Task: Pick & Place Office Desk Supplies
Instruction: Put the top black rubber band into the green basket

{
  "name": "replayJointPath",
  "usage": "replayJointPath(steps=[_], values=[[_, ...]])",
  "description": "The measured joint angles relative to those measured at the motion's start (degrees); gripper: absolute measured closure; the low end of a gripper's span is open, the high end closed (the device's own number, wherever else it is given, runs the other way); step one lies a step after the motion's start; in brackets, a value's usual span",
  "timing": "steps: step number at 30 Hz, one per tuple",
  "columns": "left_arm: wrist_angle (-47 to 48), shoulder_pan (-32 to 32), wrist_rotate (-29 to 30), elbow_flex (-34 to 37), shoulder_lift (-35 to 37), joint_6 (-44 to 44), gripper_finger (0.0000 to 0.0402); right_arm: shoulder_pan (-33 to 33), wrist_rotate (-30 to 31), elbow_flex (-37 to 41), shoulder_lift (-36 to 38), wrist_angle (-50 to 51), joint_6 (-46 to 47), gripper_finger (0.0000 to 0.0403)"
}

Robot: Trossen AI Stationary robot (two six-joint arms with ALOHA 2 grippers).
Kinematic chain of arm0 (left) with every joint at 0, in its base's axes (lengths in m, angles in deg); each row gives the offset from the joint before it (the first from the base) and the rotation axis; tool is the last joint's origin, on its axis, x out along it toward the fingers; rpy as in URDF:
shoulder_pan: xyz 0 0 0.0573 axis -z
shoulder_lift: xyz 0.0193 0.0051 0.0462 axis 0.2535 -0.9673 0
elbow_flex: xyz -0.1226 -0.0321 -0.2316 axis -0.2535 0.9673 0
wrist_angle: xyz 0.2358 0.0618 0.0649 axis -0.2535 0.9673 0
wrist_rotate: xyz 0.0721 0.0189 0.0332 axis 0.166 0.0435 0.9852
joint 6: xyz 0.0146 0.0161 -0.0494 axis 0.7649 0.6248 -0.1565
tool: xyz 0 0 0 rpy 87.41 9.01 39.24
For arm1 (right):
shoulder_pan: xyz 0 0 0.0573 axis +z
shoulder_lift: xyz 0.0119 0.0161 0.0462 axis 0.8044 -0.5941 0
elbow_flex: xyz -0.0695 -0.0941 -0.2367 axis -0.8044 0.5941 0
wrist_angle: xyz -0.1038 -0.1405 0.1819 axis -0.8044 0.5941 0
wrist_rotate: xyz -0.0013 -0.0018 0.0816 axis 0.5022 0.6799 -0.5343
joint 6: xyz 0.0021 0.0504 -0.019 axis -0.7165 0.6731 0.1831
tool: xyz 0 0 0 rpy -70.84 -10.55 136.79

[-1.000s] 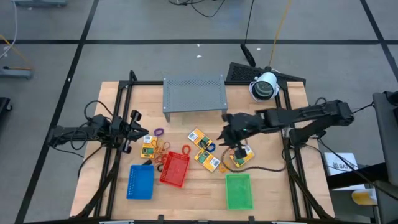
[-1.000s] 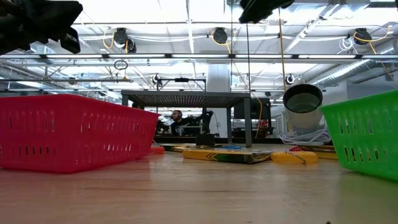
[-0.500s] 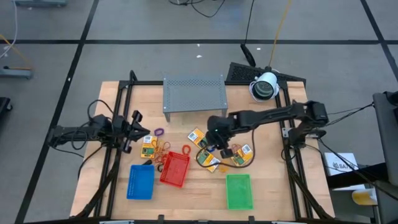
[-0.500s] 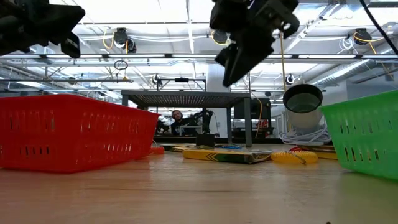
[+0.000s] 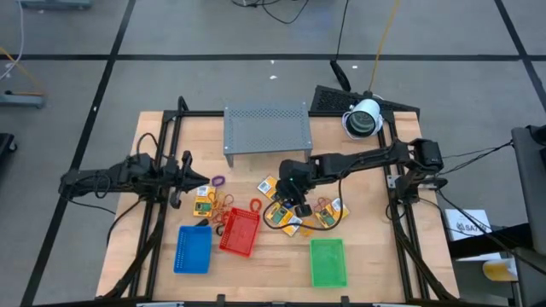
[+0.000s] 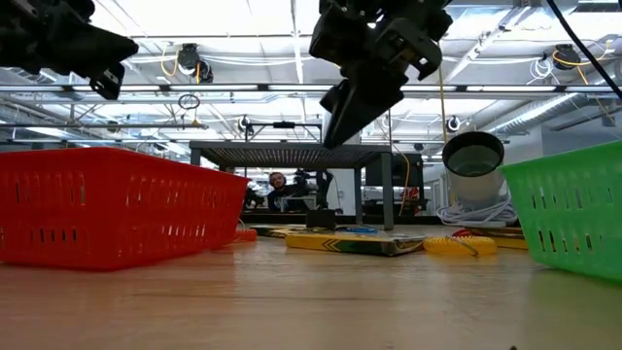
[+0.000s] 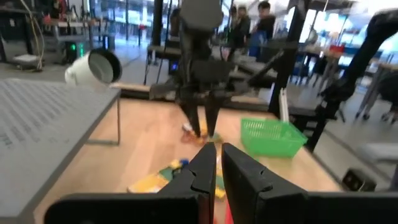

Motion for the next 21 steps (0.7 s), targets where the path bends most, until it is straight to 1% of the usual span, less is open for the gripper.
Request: replayJointPath(steps=[6,11,16,21], values=[[-0.65,0.00,-0.02,-0.20,-7.35,0.46,0.0369,0.00,-0.05,0.00,-1.14,-4.40,0.49,0.0303],[-4.13,0.00,-0.04,-0.20,-11.80,1.28,0.0369,0.00,-0.06,-0.03,-3.36,-5.93,0.35,0.0303],[-7.44,0.00,-0.05,-0.20,-13.64,2.74,0.0369,0.00,0.11,0.18,-5.24,-5.47,0.21,0.0303],[-7.73,0.00,-0.04,-0.20,-13.69,2.95,0.0369,-0.11,0.15,0.11,-5.79,-5.37,0.17,0.0303]])
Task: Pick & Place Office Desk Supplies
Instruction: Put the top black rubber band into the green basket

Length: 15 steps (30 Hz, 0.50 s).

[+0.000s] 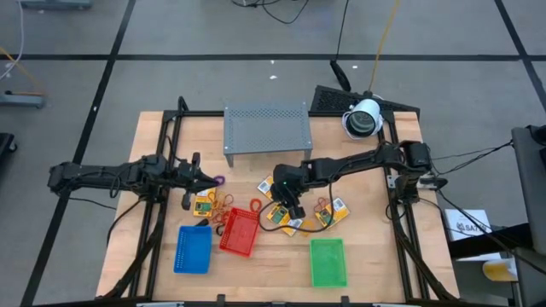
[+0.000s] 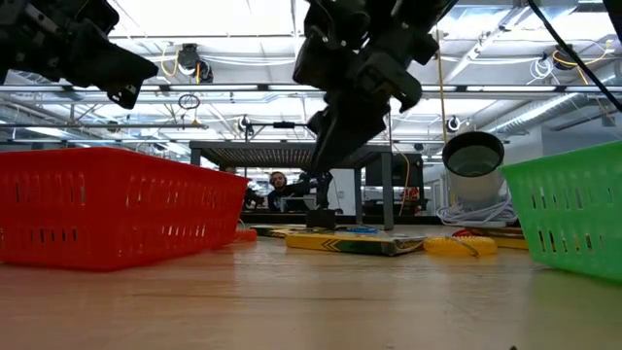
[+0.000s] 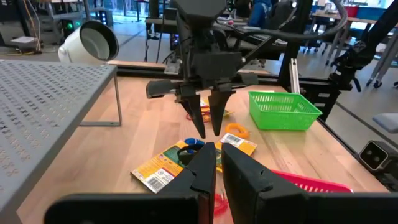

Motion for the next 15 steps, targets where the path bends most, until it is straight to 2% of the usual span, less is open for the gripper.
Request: replayJointPath(steps=[15], values=[[-0.04,0.00,0.00,0.00,0.04,0.02,0.0369,-0.92,-0.02,4.80,0.11,-3.16,-1.06,0.0303]])
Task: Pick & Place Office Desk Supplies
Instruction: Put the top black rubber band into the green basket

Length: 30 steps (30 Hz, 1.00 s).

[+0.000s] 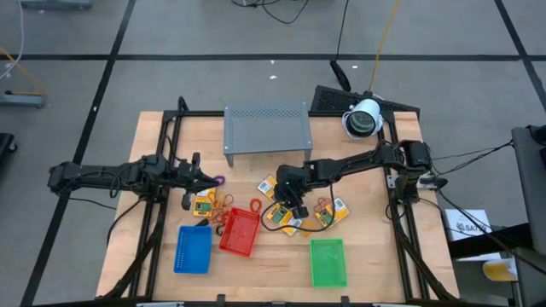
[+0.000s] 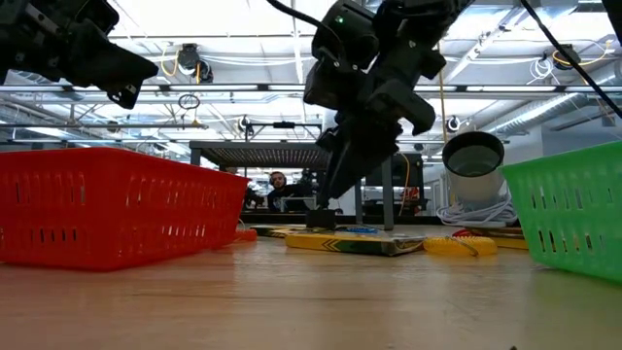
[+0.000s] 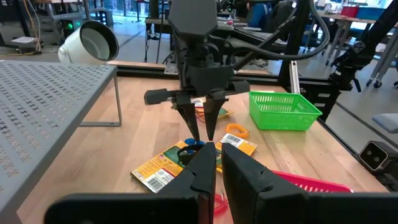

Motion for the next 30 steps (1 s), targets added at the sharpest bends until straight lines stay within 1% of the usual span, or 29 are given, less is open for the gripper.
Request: replayJointPath(steps=[5,9,16,23,30], values=[[0.00,0.00,0.00,0.00,0.00,0.00,0.0369,0.00,0.23,0.99,0.00,-0.63,0.15,0.0302],[0.00,0.00,0.00,0.00,0.00,0.00,0.0369,0.02,3.13,1.66,0.00,-2.70,-0.21,0.0292],[0.00,0.00,0.00,0.00,0.00,0.00,0.0369,0.04,2.91,1.73,0.00,-2.53,0.15,0.0276],[0.44,0.00,0.00,0.00,0.00,0.00,0.0369,0.08,2.86,1.73,-0.15,-2.58,0.37,0.0277],[0.52,0.00,0.01,0.01,0.00,0.00,0.0369,1.15,2.75,1.58,-2.90,-3.64,-0.50,0.0276]])
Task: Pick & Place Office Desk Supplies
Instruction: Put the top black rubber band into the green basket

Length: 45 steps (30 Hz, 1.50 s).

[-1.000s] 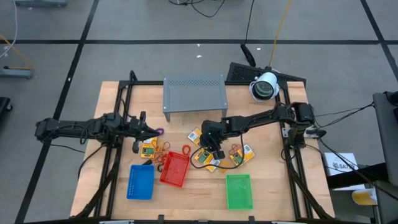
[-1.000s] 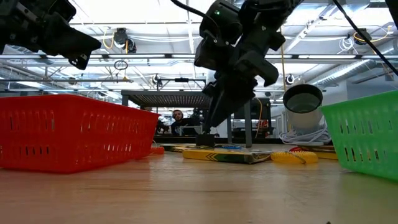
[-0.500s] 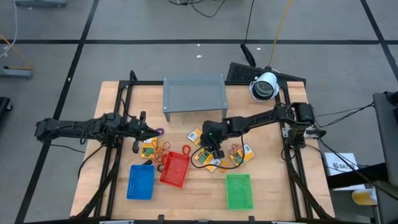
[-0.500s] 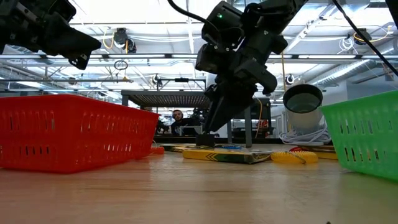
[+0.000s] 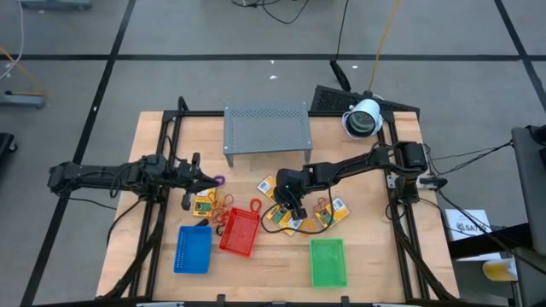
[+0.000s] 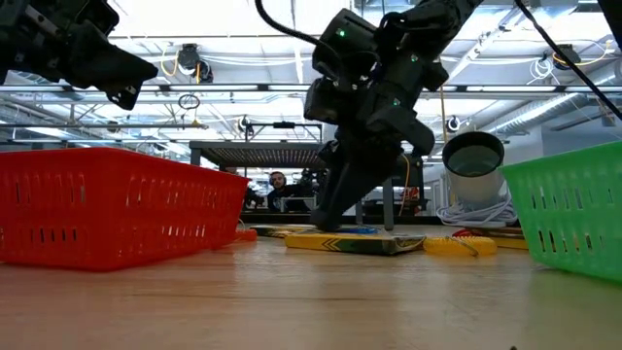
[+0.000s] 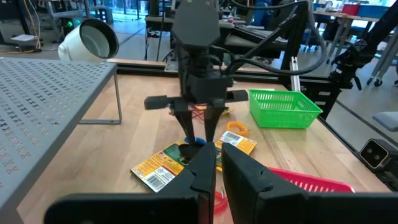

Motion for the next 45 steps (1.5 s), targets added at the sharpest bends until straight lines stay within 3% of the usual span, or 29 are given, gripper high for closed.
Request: replayJointPath(steps=[13,24,45], values=[[0.07,0.00,0.01,0.01,0.02,0.16,0.0369,1.38,0.23,0.13,-0.22,-2.81,-0.99,0.0290],[0.11,0.00,0.03,0.01,0.02,0.20,0.0369,1.36,0.24,0.13,-0.22,-3.82,-0.96,0.0397],[0.29,-0.02,0.08,0.01,0.02,0.28,0.0369,3.58,0.26,0.09,2.70,-5.12,0.95,0.0402]])
